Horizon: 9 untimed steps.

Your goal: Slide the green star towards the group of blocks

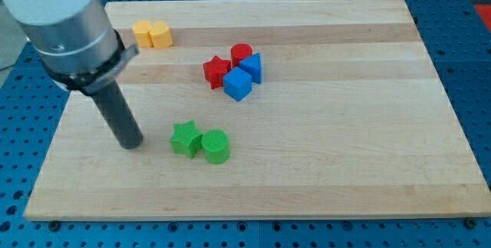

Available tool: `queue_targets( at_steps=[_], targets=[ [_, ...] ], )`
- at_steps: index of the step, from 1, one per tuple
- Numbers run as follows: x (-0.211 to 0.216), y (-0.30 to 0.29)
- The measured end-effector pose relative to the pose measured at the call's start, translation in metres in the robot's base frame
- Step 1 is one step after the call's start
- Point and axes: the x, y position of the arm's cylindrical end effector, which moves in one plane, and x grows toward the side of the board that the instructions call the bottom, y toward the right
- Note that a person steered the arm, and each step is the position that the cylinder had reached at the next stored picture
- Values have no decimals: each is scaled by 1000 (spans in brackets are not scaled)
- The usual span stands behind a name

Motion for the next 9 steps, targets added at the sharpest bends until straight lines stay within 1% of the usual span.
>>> queue_targets(
  at_steps=[1,2,3,4,5,6,7,8,9],
  targets=[
    [5,81],
    [-9,149],
    [-9,170],
    [19,163],
    [11,190],
    [-20,193],
    [-39,193],
    [-30,182],
    [-33,162]
  ],
)
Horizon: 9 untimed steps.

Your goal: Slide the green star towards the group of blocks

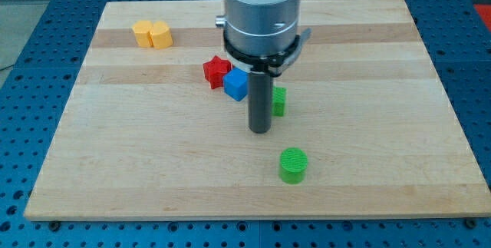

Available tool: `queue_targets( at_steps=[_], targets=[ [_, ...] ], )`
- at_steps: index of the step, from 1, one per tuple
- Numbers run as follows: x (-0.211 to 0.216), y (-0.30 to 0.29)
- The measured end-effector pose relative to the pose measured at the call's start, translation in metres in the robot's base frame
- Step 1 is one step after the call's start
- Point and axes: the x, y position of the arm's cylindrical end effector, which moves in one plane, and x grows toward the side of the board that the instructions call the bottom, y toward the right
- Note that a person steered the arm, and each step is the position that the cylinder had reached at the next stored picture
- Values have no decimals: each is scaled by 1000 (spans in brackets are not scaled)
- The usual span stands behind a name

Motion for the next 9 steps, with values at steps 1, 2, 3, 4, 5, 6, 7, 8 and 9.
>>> queue_targets(
  at_steps=[1,2,3,4,5,6,7,8,9],
  targets=[
    [-24,0],
    [-48,15],
    [-63,36],
    [-43,38],
    [-4,47],
    [-6,96],
    [-35,119],
    [-40,89],
    [-40,52]
  ],
)
